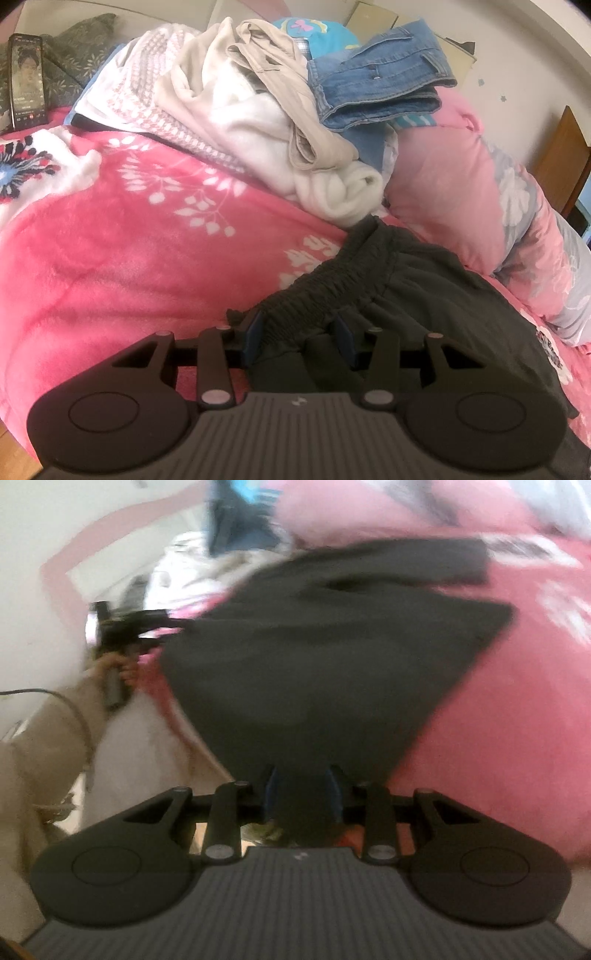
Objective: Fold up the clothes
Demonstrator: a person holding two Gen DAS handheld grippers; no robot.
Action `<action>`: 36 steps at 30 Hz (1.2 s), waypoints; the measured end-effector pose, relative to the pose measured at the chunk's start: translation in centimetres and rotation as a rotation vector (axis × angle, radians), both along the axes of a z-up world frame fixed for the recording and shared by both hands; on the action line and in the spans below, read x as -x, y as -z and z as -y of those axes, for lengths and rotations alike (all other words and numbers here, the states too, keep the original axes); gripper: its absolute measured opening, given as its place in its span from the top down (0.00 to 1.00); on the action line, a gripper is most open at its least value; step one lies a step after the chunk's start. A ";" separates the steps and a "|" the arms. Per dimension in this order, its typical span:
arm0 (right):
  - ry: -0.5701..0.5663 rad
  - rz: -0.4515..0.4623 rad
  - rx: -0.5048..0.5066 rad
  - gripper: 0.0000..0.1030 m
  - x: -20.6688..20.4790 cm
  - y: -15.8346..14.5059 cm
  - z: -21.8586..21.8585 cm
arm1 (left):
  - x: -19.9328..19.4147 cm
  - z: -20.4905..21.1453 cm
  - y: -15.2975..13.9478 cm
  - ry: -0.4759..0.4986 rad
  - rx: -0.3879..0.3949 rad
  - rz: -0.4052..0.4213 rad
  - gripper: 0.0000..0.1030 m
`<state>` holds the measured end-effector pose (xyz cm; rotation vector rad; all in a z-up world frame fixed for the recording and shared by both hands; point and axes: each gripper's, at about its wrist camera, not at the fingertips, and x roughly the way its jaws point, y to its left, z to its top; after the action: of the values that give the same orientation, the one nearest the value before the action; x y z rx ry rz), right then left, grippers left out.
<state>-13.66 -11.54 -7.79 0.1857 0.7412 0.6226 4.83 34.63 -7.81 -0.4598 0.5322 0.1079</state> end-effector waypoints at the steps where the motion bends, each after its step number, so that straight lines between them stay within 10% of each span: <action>1: -0.041 0.021 -0.024 0.71 -0.4 -0.3 -0.7 | 0.0 0.0 0.0 0.001 -0.001 0.000 0.56; 6: -0.194 -0.012 -0.072 0.70 -3.3 1.1 -4.5 | 0.2 -0.3 0.1 0.007 0.006 0.002 0.56; 12: -0.112 -0.262 -0.017 0.69 -3.0 6.0 -3.1 | 0.2 -0.5 0.1 0.006 0.024 0.008 0.54; 17: -0.112 -0.269 -0.029 0.68 -0.5 5.9 -3.0 | 0.1 -0.2 0.0 0.006 0.010 0.008 0.52; 29: -0.347 0.253 0.238 0.62 -1.2 -1.5 -9.3 | 1.0 -1.0 0.0 0.003 0.055 0.042 0.51; 36: -0.518 0.354 0.355 0.62 -3.6 -0.4 -13.1 | 1.8 -1.3 0.1 -0.020 0.062 0.044 0.50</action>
<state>-10.10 1.52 -7.36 -0.4498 0.5411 0.9702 3.04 35.93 -7.93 -0.5272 0.4887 0.1009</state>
